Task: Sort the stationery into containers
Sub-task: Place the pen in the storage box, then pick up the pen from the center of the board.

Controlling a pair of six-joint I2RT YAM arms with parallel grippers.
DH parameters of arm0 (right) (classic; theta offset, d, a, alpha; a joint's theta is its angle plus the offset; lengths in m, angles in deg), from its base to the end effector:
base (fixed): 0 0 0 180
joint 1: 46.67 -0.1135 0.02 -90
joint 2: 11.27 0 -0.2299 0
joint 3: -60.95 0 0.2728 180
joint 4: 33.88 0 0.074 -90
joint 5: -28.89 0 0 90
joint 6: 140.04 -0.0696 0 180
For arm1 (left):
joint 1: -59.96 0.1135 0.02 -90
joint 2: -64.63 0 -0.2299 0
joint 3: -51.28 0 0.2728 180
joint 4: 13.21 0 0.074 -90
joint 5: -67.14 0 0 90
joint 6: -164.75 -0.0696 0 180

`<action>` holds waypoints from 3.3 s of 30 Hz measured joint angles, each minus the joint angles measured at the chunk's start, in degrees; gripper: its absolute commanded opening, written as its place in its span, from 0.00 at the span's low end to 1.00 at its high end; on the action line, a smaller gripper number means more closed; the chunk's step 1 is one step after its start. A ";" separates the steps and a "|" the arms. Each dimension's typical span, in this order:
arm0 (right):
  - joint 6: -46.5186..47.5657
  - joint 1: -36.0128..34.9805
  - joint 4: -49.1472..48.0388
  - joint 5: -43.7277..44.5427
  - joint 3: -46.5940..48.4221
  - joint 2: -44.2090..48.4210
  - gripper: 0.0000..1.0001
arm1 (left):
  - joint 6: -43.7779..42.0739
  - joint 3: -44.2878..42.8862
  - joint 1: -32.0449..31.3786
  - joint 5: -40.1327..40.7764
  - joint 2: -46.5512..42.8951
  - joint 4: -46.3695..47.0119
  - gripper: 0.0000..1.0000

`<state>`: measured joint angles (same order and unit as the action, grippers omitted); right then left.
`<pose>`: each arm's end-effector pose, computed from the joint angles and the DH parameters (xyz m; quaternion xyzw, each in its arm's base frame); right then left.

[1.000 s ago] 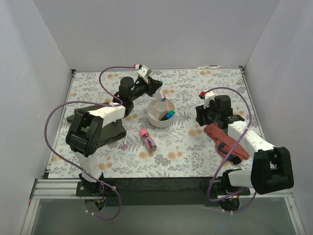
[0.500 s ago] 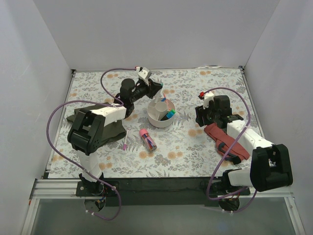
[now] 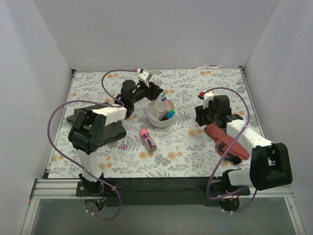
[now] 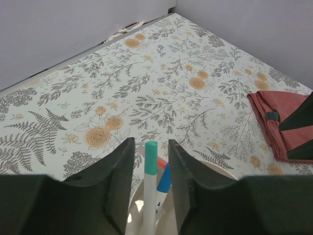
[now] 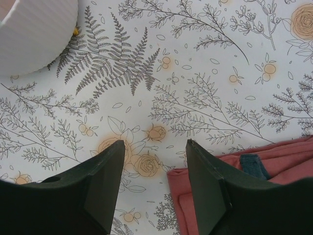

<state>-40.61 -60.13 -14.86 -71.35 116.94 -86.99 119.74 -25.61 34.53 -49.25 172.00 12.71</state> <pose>0.3192 0.0891 0.1550 -0.2160 0.8725 0.0956 0.4277 0.4018 -0.2253 0.1837 0.0311 0.7312 -0.5179 0.4430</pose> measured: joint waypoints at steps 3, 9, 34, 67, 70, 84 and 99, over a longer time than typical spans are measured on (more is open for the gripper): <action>0.00 0.00 -0.11 -0.04 0.07 -0.31 0.62 | -0.15 0.00 0.00 0.26 -0.11 -1.01 0.44; -0.02 0.00 -0.11 -0.33 0.39 -0.42 0.62 | -2.40 0.00 0.00 4.74 -4.46 -7.17 0.58; 18.47 0.00 7.85 -13.27 20.26 -13.94 0.64 | -45.44 7.74 5.66 9.86 -40.89 -83.47 0.62; 19.78 0.00 12.07 -13.22 24.44 -16.74 0.57 | -79.78 17.70 9.57 -3.78 -28.33 -93.20 0.00; 19.43 0.00 12.07 -13.14 24.57 -16.74 0.57 | -79.45 18.80 9.57 -3.63 -27.89 -91.97 0.00; 19.30 0.00 12.92 -13.00 26.91 -17.77 0.57 | -77.42 19.15 9.49 -2.75 -24.24 -87.03 0.00; 19.21 0.00 13.27 -12.20 26.91 -17.99 0.57 | -72.08 13.49 2.99 -5.81 -18.64 -82.29 0.33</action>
<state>-21.40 -60.13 -1.59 -83.55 143.85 -104.98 47.66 -12.12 37.53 -55.06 153.35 -69.58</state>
